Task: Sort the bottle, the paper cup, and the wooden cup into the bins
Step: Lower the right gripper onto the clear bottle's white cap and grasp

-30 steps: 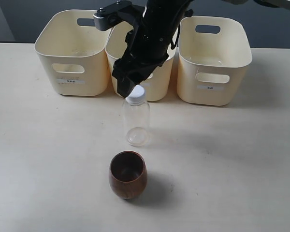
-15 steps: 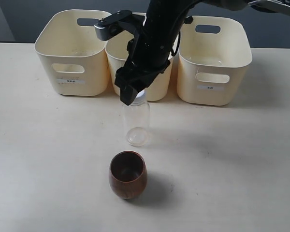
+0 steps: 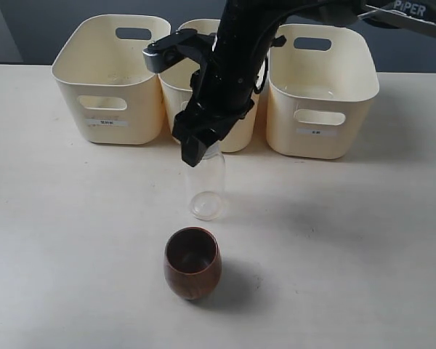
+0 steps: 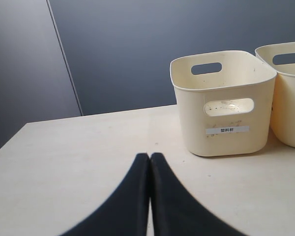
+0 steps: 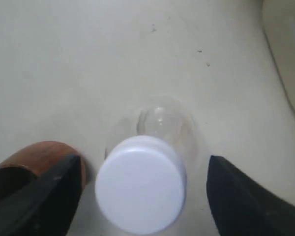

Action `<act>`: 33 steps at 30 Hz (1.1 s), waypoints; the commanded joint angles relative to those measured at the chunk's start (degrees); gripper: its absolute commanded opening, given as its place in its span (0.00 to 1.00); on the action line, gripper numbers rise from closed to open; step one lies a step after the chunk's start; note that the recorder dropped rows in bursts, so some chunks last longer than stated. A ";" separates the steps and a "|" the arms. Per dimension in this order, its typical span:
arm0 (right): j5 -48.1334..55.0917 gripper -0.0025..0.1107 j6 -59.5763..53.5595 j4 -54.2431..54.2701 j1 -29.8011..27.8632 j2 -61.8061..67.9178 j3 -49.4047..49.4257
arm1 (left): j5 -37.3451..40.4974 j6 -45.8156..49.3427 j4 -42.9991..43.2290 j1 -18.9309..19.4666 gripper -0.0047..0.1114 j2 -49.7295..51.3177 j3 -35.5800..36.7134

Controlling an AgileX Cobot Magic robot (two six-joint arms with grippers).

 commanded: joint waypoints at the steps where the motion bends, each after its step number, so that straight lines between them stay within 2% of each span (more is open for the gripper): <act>1: -0.24 0.62 -0.25 -0.67 0.08 0.00 0.23 | -0.30 -0.08 0.00 0.03 0.04 -0.28 0.10; 6: -0.24 0.62 -0.25 -0.67 0.08 0.00 0.23 | -0.30 -0.08 0.00 0.03 0.04 -0.28 0.10; 9: -0.24 0.56 -0.25 -0.67 0.08 0.00 0.23 | -0.30 -0.08 0.00 0.03 0.04 -0.28 0.10; 13: -0.24 0.33 -0.25 -0.67 0.08 0.00 0.23 | -0.30 -0.08 0.00 0.03 0.04 -0.28 0.10; 15: -0.24 0.14 -0.43 -0.67 0.08 0.00 0.23 | -0.30 -0.08 0.00 0.03 0.04 -0.28 0.10; 17: -0.24 0.02 -1.10 0.00 0.08 0.00 0.23 | -0.30 -0.08 0.00 0.03 0.04 -0.28 0.10; 33: -1.24 0.02 -3.23 0.55 2.78 -1.27 0.23 | -0.30 -0.08 0.00 0.03 0.04 -0.28 0.10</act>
